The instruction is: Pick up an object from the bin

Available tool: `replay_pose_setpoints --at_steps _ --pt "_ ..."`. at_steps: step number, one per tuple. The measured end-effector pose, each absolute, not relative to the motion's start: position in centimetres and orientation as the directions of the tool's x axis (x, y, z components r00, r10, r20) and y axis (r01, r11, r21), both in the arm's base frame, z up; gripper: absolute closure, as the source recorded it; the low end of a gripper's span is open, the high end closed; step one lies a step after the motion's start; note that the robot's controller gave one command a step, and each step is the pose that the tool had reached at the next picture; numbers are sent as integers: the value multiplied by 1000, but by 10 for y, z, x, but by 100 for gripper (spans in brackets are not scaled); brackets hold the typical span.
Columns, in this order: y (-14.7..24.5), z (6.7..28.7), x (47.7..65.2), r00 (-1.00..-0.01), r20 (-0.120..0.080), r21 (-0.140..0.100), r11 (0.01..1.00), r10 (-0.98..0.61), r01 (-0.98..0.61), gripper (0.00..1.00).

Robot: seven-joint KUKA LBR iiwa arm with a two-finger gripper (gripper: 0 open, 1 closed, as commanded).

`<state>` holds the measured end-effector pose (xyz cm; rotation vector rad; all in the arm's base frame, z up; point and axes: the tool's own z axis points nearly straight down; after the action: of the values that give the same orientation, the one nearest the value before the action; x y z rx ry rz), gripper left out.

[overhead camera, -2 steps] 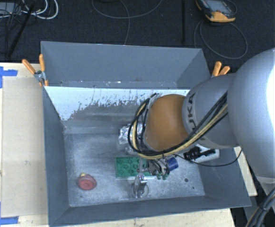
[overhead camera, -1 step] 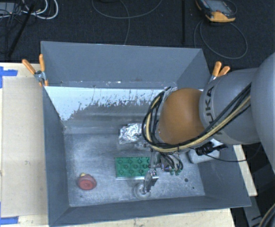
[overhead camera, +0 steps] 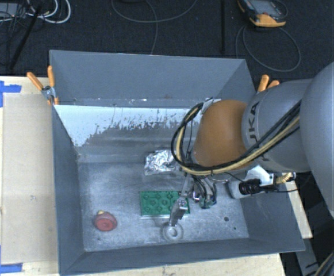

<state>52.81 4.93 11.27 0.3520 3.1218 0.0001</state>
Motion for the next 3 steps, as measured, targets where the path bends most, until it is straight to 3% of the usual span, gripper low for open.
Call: replay_pose_setpoints --at_steps 1,2,3 --pt "70 72 527 -948 -9 4 948 319 319 0" --pt "70 73 528 -948 -5 2 948 318 318 0" --pt "70 77 531 -948 -13 6 949 317 317 100"
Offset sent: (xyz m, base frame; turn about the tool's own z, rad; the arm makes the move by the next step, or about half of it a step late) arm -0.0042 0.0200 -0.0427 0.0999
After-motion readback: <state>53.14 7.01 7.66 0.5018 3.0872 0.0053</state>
